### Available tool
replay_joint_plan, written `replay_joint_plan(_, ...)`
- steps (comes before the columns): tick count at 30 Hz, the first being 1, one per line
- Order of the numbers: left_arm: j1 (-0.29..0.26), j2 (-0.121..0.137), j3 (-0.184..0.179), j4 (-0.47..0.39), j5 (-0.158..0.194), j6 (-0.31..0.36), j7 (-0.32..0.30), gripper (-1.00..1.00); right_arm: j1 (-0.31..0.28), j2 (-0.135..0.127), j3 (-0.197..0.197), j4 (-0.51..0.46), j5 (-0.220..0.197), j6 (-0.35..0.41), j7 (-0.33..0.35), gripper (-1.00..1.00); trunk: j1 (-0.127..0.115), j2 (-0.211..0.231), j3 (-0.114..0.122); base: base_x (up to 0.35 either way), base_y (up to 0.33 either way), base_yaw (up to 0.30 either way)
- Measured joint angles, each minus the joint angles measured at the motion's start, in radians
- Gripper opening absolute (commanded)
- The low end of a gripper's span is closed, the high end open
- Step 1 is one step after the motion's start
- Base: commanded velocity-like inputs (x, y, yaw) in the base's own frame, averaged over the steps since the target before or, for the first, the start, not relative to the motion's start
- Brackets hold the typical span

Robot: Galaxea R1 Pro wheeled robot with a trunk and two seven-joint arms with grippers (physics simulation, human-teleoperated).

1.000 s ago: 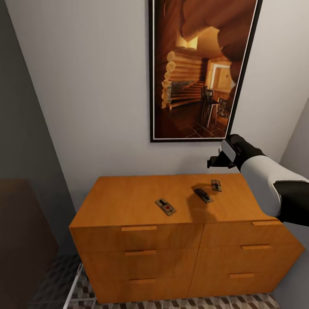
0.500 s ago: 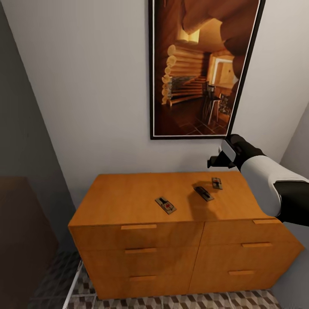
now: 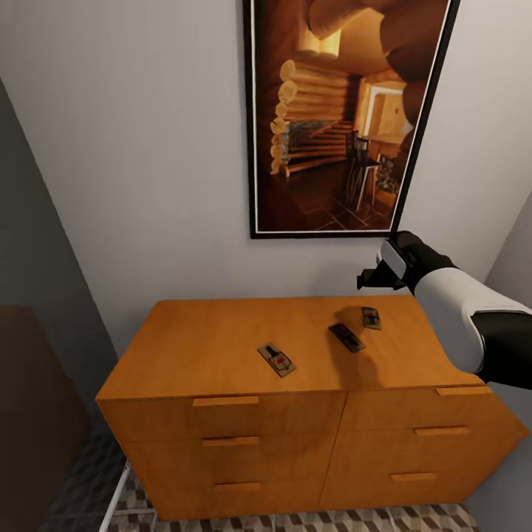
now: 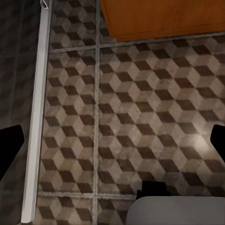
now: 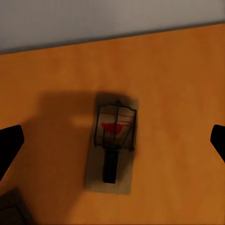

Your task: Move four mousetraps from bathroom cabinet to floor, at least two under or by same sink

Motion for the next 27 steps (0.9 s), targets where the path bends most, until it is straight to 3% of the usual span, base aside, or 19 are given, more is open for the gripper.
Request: replay_joint_plan(27,0.000,0.000,0.000,0.000,0.000,0.000,0.000,1.00,0.000,0.000,0.000,-0.001,0.001,0.000,0.000,1.00,0.000,0.000,-0.024,0.002,-0.001,0.000)
